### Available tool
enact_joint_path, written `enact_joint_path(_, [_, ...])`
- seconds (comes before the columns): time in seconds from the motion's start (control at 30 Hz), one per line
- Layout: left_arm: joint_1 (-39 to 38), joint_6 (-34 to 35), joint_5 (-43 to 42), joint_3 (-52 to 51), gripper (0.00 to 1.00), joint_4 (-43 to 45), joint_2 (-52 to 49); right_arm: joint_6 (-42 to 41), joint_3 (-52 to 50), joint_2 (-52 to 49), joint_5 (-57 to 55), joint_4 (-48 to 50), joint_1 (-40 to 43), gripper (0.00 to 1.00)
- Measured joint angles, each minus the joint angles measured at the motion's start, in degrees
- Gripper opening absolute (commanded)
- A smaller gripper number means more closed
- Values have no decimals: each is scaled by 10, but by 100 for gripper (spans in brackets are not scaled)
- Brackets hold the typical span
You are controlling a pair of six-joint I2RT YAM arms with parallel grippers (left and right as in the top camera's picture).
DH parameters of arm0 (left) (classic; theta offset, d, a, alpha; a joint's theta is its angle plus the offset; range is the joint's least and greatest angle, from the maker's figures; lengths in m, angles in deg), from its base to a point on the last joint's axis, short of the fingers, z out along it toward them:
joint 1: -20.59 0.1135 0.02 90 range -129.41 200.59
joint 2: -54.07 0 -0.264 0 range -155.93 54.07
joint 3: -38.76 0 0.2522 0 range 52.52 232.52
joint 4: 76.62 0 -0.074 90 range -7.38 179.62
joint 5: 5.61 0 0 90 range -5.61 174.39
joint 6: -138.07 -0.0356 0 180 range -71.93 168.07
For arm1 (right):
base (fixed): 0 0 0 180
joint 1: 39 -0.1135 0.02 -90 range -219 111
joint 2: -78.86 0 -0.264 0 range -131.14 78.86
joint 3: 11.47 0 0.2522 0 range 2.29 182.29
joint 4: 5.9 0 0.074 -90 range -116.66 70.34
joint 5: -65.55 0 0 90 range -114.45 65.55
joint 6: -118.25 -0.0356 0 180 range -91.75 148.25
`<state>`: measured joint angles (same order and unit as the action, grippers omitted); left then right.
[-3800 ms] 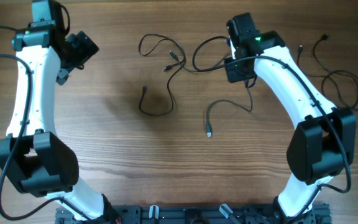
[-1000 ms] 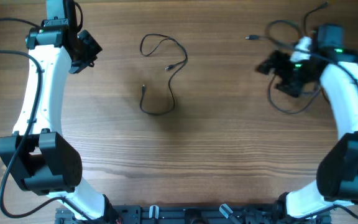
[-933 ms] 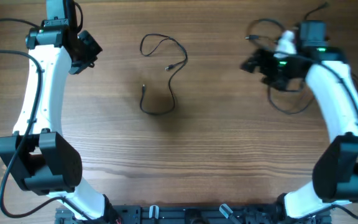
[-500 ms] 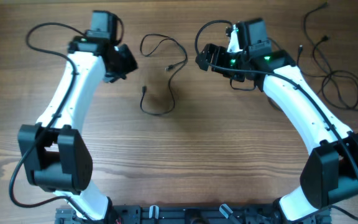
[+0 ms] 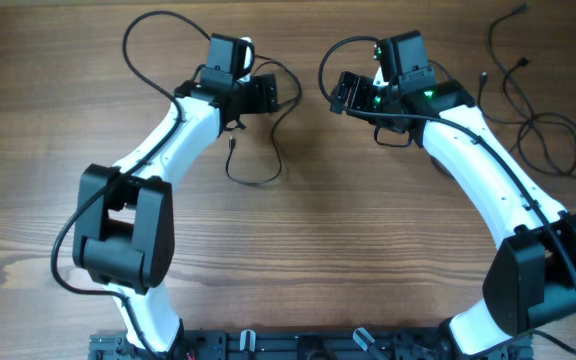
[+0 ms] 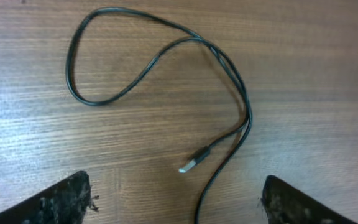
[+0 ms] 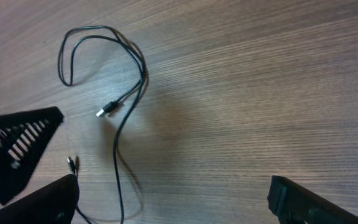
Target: Untangle cables
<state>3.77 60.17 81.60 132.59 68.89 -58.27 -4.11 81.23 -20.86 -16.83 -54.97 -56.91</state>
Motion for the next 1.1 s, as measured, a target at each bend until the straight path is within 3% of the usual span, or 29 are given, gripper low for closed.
enact_joint_path(0.03, [-1, -7, 10, 0, 50, 9, -2, 0, 0, 0, 0, 0, 0, 100])
enact_joint_path(0.1, [0, -12, 32, 0, 42, 31, -8, 0, 0, 0, -2, 0, 0, 100])
enact_joint_path(0.2, [10, -31, 51, 0, 50, 75, -38, 0, 0, 0, -2, -1, 0, 100])
enact_joint_path(0.23, [14, -38, 54, 0, 56, 90, -54, 0, 0, 0, -2, -3, 0, 100])
enact_joint_path(0.27, [18, -45, 56, 0, 70, 104, -69, 0, 0, 0, -2, -6, 0, 100])
enact_joint_path(0.3, [23, -51, 59, 0, 73, 119, -86, 0, 0, 0, -2, -10, 0, 100])
enact_joint_path(0.6, [27, -67, 61, -2, 60, 248, -137, 0, 0, 0, -2, -19, 0, 100])
enact_joint_path(0.67, [27, -68, 55, -2, 54, 260, -148, 0, 0, 0, -2, -19, 0, 100])
enact_joint_path(0.77, [26, -70, 50, 0, 20, 268, -168, 0, 0, 0, -2, -19, 0, 100])
enact_joint_path(0.8, [26, -70, 51, 1, 4, 268, -168, 0, 0, 0, -2, -19, 0, 100])
enact_joint_path(0.97, [27, -71, 45, 1, 4, 257, -164, 0, 0, 0, -2, -19, 0, 100])
enact_joint_path(1.1, [27, -47, 42, -5, 4, 197, -92, -1, 0, 0, 24, 4, 0, 100])
